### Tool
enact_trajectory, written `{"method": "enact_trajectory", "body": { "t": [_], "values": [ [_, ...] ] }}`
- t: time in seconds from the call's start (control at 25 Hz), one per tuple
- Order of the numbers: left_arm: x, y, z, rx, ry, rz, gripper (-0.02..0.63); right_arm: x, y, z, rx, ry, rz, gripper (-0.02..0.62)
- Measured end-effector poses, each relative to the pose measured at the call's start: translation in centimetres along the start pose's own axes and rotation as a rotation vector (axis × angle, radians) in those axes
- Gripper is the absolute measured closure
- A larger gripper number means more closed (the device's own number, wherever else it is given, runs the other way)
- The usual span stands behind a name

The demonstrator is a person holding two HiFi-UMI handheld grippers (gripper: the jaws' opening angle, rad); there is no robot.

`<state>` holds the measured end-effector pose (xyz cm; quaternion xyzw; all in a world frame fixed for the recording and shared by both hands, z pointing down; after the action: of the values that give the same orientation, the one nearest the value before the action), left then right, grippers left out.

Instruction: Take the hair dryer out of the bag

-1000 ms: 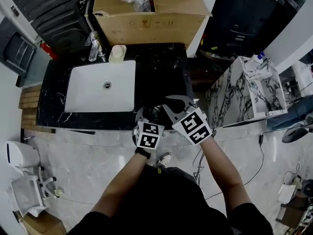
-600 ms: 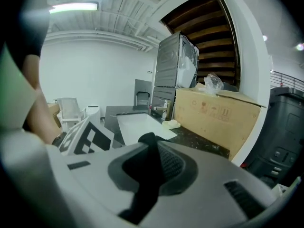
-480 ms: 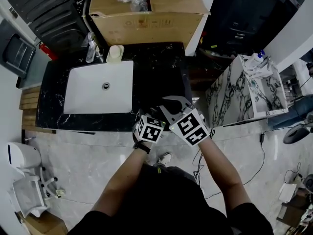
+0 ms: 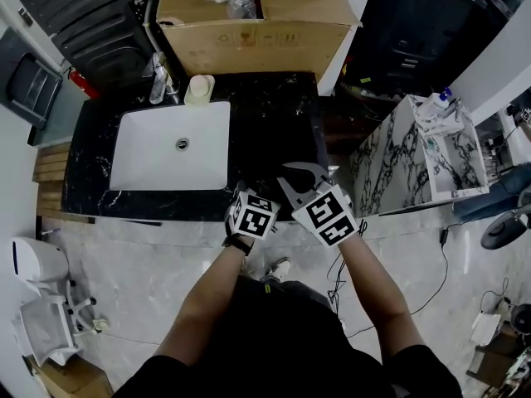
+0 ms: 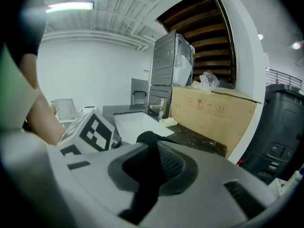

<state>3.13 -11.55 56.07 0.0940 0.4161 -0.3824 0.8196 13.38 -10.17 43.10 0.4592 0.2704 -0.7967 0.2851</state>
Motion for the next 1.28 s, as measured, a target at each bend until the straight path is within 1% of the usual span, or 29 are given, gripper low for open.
{"method": "enact_trajectory", "body": {
  "t": [0.16,0.28,0.44,0.52,0.6,0.64,0.72,0.8,0.88,1.0,1.12,1.28],
  "values": [
    [0.5,-1.3,-1.9,-0.02,0.052,-0.039,0.308,0.2,-0.3,0.0,-0.023,-0.01,-0.026,0.565],
    [0.6,-2.3,-2.6,-0.005,0.064,-0.026,0.32,0.2,-0.6,0.0,-0.038,-0.016,-0.021,0.565],
    [0.3,-3.2,-2.9,0.066,-0.002,0.073,0.331,0.5,-1.1,0.3,-0.049,-0.026,-0.033,0.565],
    [0.0,-3.8,-2.7,0.092,-0.045,0.099,0.334,0.6,-1.3,0.5,-0.05,-0.032,-0.038,0.565],
    [-0.4,-4.2,-2.3,0.096,-0.077,0.088,0.329,0.9,-1.8,0.8,-0.051,-0.046,-0.062,0.565],
    [-0.6,-4.4,-2.3,0.092,-0.08,0.068,0.326,1.1,-2.0,0.9,-0.051,-0.056,-0.082,0.565],
    [-0.6,-4.8,-2.1,0.069,-0.076,0.02,0.318,1.3,-2.7,1.1,-0.044,-0.073,-0.107,0.565],
    [-0.4,-5.1,-1.8,0.034,-0.069,-0.001,0.31,1.3,-3.2,1.2,-0.04,-0.082,-0.114,0.565],
    [-0.3,-5.3,-1.6,0.01,-0.051,0.005,0.313,1.2,-3.4,1.3,-0.047,-0.083,-0.106,0.565],
    [-0.1,-5.6,-2.7,-0.002,0.026,0.008,0.336,1.1,-3.0,1.2,-0.074,-0.083,-0.084,0.565],
    [0.1,-5.8,-3.8,-0.027,0.085,-0.035,0.343,1.0,-1.9,0.9,-0.127,-0.094,-0.078,0.565],
    [0.4,-5.7,-4.5,-0.068,0.131,-0.071,0.345,1.2,-1.4,0.9,-0.181,-0.093,-0.109,0.565]
  ]
}}
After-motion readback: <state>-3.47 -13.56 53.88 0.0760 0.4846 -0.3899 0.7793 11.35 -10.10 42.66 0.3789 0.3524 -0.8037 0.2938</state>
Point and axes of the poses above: the fingertips, and each gripper's own axes: z forward along the fingers, y to its right, x out of its top, the point moved 9 cm from there along -z, backward along the fingers, and after that the axes turned 6 degrees about -x, right-handed, at the moved point
